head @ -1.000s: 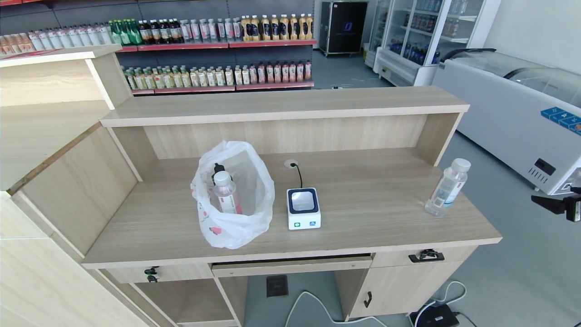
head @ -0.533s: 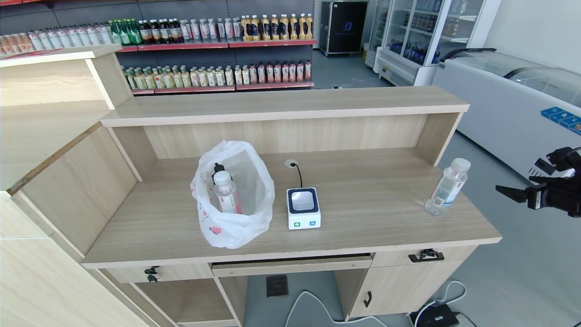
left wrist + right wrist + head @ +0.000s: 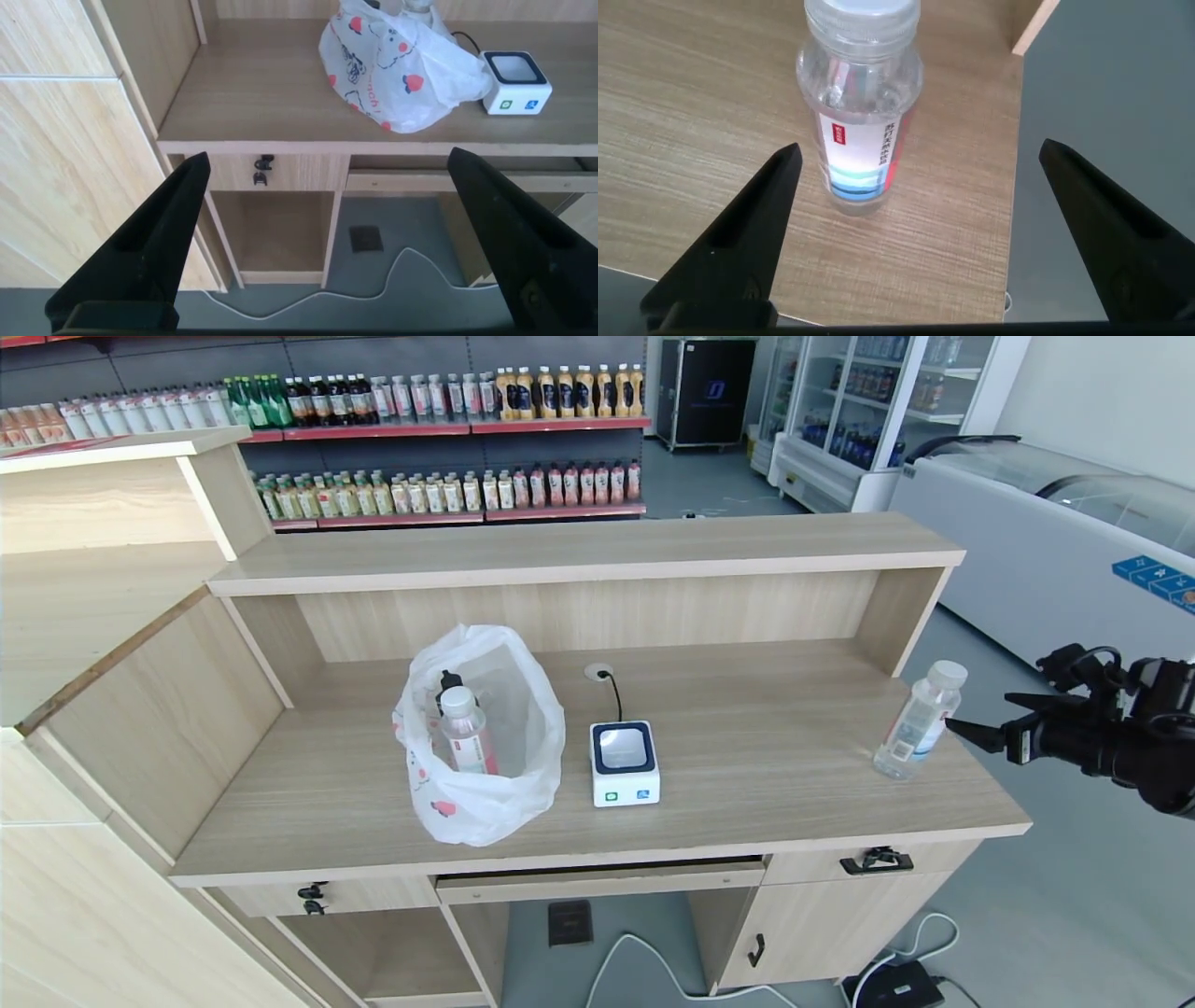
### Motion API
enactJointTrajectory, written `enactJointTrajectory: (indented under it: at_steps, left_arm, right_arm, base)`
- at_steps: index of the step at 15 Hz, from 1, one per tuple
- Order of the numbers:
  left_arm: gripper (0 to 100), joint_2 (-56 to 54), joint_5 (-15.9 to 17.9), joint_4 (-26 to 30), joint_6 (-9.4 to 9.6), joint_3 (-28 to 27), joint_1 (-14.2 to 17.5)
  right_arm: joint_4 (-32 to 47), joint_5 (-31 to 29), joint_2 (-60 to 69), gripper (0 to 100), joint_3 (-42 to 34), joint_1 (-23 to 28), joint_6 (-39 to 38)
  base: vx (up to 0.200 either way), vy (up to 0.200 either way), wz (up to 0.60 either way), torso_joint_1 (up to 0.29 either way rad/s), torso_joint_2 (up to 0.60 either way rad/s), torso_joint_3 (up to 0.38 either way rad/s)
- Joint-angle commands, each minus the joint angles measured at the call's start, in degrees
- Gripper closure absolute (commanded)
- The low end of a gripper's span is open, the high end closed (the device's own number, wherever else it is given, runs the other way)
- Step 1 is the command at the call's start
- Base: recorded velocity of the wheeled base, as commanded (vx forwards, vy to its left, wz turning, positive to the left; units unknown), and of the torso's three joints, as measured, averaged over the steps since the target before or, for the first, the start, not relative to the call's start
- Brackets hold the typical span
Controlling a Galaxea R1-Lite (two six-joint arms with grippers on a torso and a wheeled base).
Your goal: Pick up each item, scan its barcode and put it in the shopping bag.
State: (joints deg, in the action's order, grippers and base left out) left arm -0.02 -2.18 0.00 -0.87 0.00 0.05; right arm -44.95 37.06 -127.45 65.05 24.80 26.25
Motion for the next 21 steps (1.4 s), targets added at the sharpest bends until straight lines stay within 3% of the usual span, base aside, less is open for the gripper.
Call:
enactJointTrajectory:
  at_steps: [1, 21]
  left_arm:
    - [0, 0.0, 0.0, 0.0, -0.01, 0.0, 0.0]
    - [0, 0.0, 0.0, 0.0, -0.01, 0.0, 0.0]
  right_arm:
    - [-0.9, -0.1, -2.8, 0, 0.7, -1.0, 0.0]
    - [-10.6, 0.0, -14.1, 0, 7.9, -9.5, -0.1]
  base:
    - [0.000, 0.000, 0.00, 0.000, 0.00, 0.000]
    - [0.000, 0.000, 0.00, 0.000, 0.00, 0.000]
